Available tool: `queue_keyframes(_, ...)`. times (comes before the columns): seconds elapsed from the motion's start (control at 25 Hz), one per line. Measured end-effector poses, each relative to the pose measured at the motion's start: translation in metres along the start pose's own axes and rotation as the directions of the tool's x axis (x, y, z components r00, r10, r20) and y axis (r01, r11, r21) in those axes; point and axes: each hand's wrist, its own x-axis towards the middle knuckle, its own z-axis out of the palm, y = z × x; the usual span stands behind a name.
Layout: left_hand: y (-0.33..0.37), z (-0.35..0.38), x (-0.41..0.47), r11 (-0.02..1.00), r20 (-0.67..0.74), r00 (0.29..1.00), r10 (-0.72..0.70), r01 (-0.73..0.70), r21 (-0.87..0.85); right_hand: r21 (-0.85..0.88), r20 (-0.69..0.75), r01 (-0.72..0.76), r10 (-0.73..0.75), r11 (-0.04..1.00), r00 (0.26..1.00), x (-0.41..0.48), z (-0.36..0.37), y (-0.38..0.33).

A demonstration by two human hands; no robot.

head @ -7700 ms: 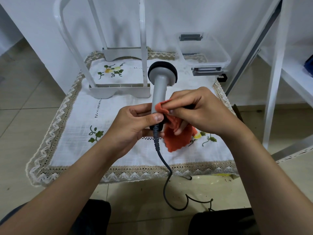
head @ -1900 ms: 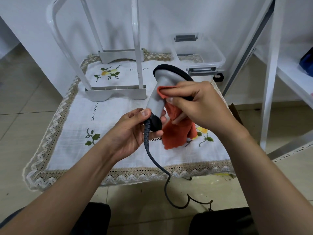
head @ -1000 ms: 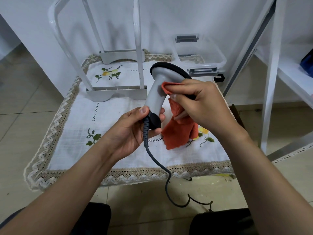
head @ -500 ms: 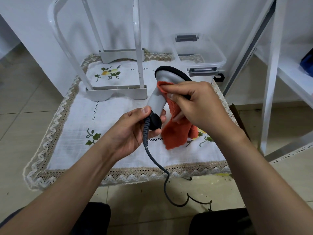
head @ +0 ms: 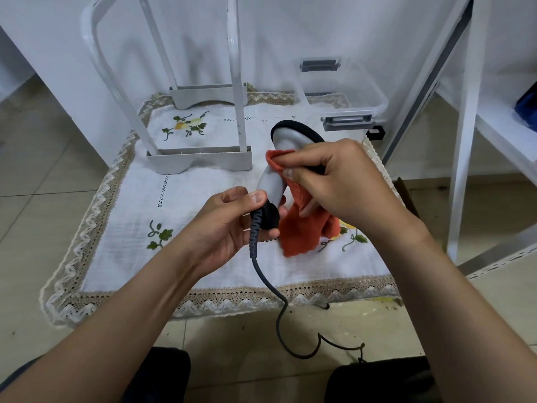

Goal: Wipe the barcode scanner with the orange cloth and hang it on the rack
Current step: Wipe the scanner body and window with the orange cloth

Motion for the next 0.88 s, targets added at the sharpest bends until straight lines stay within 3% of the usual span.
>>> queue_keyframes(0.16, -0.0011, 0.0005, 0.0013, 0.999, 0.000, 1.000, 0.022, -0.022, 0.042, 0.015, -0.082, -0.100, 0.101, 0.995, 0.992, 0.0000, -0.0029, -0.0050)
queue_keyframes(0.32, -0.0024, -0.0007, 0.0013, 0.997, -0.005, 0.999, 0.040, -0.040, 0.073, 0.032, 0.000, -0.132, 0.132, 0.991, 0.991, -0.0007, -0.0032, -0.0077)
queue_keyframes(0.44, -0.0027, -0.0002, 0.0022, 0.997, -0.002, 0.999, 0.042, -0.042, 0.072, -0.002, -0.076, -0.144, 0.144, 0.990, 0.987, 0.0010, -0.0046, -0.0062)
queue_keyframes(0.6, -0.0035, 0.0001, 0.0020, 0.996, -0.006, 0.999, 0.050, -0.050, 0.074, 0.063, 0.052, -0.182, 0.179, 0.981, 0.982, -0.0016, -0.0035, -0.0102)
queue_keyframes(0.76, -0.0027, 0.0008, 0.0024, 0.996, -0.010, 0.999, 0.044, -0.043, 0.074, 0.042, -0.041, -0.183, 0.184, 0.982, 0.982, 0.0007, -0.0026, -0.0074)
queue_keyframes(0.88, -0.0028, 0.0007, 0.0013, 0.996, -0.018, 0.999, 0.047, -0.045, 0.077, 0.096, 0.067, -0.195, 0.189, 0.976, 0.980, -0.0017, -0.0011, -0.0115)
